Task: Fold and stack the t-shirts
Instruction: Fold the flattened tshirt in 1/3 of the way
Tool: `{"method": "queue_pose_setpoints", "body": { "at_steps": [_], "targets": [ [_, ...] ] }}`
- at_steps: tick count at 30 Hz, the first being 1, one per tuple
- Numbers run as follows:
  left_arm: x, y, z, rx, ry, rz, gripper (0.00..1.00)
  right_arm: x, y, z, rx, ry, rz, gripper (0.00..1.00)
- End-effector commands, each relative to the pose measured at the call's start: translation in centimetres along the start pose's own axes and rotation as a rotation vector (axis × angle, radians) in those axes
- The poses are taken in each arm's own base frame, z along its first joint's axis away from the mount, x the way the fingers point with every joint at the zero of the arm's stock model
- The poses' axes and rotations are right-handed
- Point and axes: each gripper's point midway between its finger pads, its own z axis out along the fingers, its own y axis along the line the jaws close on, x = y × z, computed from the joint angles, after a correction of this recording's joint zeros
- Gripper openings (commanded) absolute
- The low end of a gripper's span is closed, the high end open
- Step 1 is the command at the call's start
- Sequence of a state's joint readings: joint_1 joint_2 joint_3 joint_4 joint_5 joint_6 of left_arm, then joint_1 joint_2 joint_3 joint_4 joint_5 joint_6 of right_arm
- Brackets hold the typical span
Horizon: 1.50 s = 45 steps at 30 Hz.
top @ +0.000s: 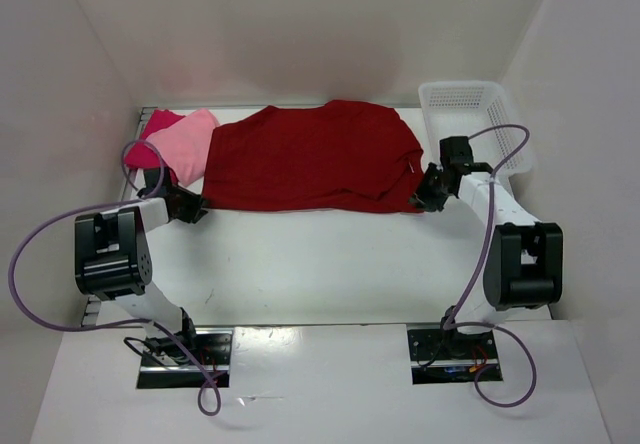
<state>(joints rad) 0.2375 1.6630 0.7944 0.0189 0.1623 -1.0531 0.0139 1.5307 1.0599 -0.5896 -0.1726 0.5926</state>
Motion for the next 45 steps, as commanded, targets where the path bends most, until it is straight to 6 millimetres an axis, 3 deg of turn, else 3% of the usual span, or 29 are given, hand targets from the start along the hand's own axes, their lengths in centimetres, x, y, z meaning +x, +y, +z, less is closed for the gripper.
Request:
{"method": "queue_pose_setpoints", "body": {
  "at_steps": [1, 13, 19, 28, 30, 37, 42, 45],
  "targets": [
    [-0.3, 0.0, 0.7, 0.017, -0.013, -0.023, 0.38, -0.7, -1.2, 1.6, 0.028, -0.045, 0.073, 0.35],
    [-0.8, 0.0, 1.2, -0.009, -0.006, 0.034, 0.11, -2.6, -4.8, 4.2, 0.182, -0.181, 0.246, 0.38],
    [-1.6, -0.8, 1.1, 0.002, -0.026, 0.068, 0.0, -3.3, -4.9, 4.8, 0.187, -0.208, 0.243, 0.38],
    [-1.4, -0.4, 1.2, -0.014, -0.014, 0.093, 0.0, -3.3, -4.7, 5.8, 0.178, -0.181, 0.222, 0.03],
    [-1.5, -0.1, 0.7, -0.032, -0.018, 0.121, 0.0, -3.8, -4.9, 4.5, 0.205, -0.213, 0.222, 0.0],
    [-2.9, 0.7, -1.1, -0.055, -0.059, 0.136, 0.0, -4.2, -4.5, 1.9, 0.2, -0.226, 0.211, 0.0],
    [-1.8, 2.4, -2.8, -0.087, -0.06, 0.171, 0.0, -1.6, -5.2, 0.3, 0.181, -0.193, 0.192, 0.0],
    [-1.0, 3.0, -3.2, -0.083, -0.048, 0.17, 0.0, -0.1, -4.4, 1.6, 0.104, -0.122, 0.168, 0.21]
  ]
}}
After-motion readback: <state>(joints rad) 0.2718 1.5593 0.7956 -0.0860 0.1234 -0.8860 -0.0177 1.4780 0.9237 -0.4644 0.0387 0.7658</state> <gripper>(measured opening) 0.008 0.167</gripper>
